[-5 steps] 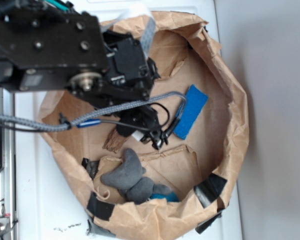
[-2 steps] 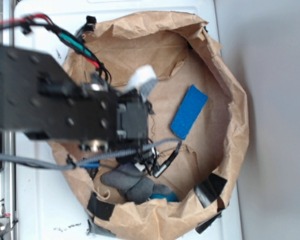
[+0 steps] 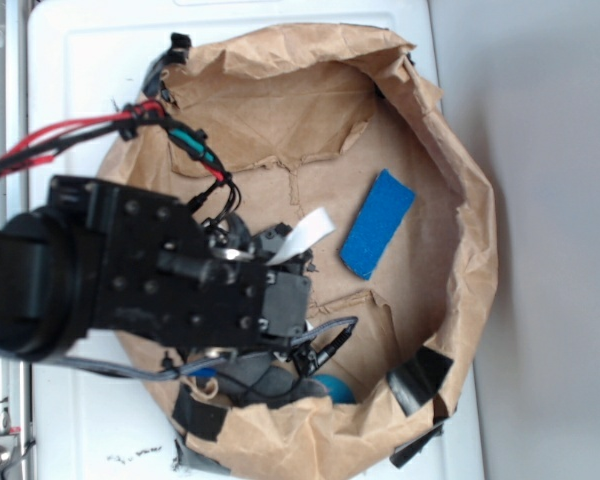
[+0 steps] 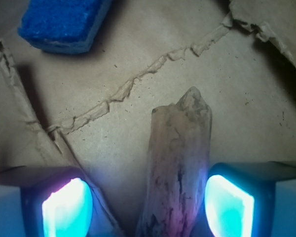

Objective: Grab the wood chip.

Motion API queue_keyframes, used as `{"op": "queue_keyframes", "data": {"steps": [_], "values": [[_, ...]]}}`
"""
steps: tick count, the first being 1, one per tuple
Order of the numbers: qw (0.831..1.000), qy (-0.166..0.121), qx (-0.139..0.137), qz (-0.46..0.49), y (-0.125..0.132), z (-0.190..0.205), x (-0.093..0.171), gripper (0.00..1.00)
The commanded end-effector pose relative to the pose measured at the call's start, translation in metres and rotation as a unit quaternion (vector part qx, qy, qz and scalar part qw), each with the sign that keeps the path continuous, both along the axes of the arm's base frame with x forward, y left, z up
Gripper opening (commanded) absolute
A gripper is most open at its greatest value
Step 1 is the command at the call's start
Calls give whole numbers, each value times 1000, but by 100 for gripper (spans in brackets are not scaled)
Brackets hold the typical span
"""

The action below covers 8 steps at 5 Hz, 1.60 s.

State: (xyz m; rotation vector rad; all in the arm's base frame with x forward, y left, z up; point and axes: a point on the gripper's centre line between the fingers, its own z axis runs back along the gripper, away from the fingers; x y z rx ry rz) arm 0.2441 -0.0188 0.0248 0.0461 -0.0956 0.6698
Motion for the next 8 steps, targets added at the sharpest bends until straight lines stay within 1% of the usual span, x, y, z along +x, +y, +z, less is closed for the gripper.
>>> {"op": "queue_keyframes", "data": {"steps": [1, 2, 3, 4, 5, 6, 7, 8], "values": [[1000, -15, 3, 4, 7, 17, 10, 0], [999, -41, 12, -8, 7, 23, 7, 0], [998, -59, 22, -16, 7, 26, 5, 0], [997, -71, 19, -13, 10, 32, 5, 0], [997, -83, 8, -6, 15, 41, 6, 0], [995, -96, -17, 12, 25, 64, 9, 0], [994, -91, -54, 15, 35, 74, 11, 100], [993, -55, -99, -13, 37, 66, 10, 100]]}}
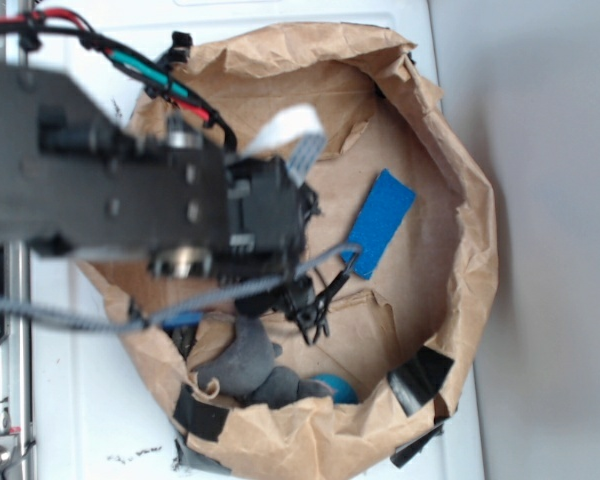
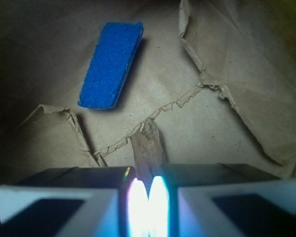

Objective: Grab the wood chip.

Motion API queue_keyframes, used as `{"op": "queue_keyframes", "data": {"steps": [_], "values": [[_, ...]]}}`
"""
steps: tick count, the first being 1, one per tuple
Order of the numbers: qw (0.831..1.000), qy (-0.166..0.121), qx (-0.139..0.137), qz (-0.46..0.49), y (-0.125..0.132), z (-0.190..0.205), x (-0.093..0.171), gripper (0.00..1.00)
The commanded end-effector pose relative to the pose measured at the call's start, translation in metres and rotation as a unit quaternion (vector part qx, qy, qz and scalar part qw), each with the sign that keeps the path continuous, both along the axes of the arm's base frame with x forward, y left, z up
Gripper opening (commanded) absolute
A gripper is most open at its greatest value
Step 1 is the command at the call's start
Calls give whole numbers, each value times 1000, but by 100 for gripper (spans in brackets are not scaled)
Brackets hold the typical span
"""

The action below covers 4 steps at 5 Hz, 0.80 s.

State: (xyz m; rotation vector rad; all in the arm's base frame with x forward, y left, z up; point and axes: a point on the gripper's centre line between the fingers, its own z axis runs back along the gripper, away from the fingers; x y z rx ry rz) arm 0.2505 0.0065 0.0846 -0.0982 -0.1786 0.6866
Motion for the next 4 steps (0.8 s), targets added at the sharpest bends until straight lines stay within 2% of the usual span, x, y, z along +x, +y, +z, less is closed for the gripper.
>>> {"op": "queue_keyframes", "data": {"steps": [1, 2, 4], "values": [[995, 19, -87, -41, 15, -11, 2, 100], [998, 24, -50, -34, 17, -29, 3, 100], [998, 54, -12, -37, -2, -54, 11, 100]]}}
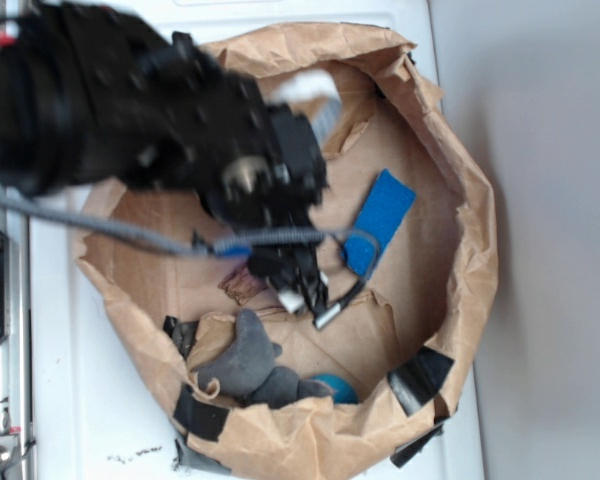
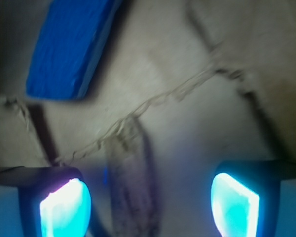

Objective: Grab the wood chip.

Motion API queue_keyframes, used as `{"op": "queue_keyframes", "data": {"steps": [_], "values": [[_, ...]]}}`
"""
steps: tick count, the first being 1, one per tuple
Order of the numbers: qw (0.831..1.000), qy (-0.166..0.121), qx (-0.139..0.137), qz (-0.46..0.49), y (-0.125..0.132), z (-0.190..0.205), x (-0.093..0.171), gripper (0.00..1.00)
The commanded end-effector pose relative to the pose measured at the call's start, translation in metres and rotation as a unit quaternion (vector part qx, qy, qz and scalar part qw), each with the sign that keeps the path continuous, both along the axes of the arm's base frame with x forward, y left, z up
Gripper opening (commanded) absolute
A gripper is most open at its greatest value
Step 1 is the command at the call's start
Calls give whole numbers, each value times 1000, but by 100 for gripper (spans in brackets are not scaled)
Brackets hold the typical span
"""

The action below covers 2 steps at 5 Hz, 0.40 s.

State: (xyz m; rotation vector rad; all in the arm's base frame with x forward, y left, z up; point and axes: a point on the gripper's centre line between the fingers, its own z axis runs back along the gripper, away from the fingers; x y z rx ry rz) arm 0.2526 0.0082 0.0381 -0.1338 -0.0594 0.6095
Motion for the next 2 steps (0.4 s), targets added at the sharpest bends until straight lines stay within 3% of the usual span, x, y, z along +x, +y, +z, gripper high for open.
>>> {"op": "queue_keyframes", "data": {"steps": [1, 2], "values": [[999, 23, 31, 3, -11, -12, 15, 100], [999, 19, 29, 2, -13, -10, 16, 0]]}}
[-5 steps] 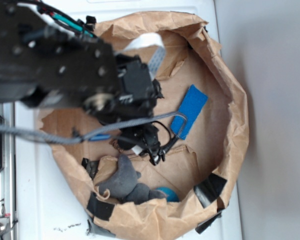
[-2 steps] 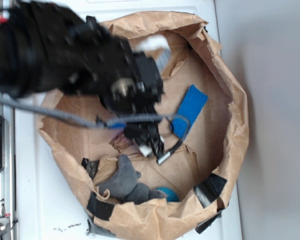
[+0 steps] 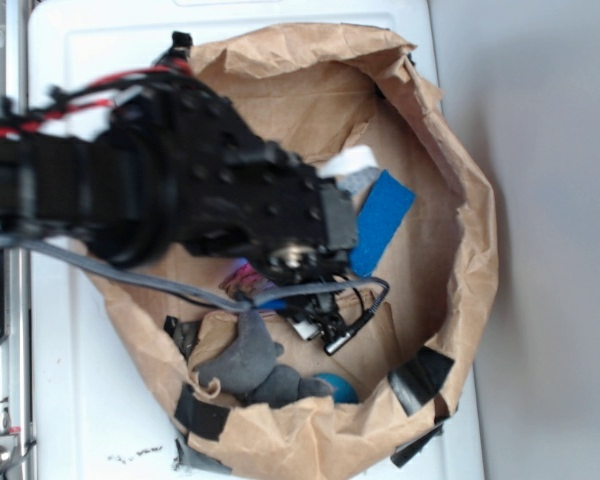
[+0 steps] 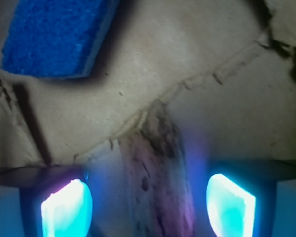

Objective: Grab the wood chip.

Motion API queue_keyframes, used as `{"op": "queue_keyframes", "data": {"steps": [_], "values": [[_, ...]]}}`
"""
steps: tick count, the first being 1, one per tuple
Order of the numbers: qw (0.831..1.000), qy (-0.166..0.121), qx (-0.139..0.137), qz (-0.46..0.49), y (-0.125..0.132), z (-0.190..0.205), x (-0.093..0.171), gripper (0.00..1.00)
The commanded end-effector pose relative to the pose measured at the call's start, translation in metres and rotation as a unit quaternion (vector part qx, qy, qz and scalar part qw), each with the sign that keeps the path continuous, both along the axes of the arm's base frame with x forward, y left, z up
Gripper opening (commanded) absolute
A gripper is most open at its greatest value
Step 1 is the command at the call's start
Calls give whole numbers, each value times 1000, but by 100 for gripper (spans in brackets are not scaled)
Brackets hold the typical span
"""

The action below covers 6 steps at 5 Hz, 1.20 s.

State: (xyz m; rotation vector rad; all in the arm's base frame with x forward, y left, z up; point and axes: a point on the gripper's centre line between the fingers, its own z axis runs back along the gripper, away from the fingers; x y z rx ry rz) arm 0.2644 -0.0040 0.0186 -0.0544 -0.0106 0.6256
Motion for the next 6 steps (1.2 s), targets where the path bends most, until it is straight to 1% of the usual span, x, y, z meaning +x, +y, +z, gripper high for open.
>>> {"op": "queue_keyframes", "data": {"steps": [1, 2, 3, 4, 5, 6], "values": [[1000, -25, 7, -10, -1, 10, 2, 0], [999, -43, -2, -18, 3, 22, 3, 0], [997, -75, -16, -7, 11, 45, 8, 0], [994, -105, -30, -4, 19, 79, 8, 0], [990, -135, -30, -22, 26, 129, 6, 0], [988, -141, -33, -59, 24, 148, -1, 0]]}}
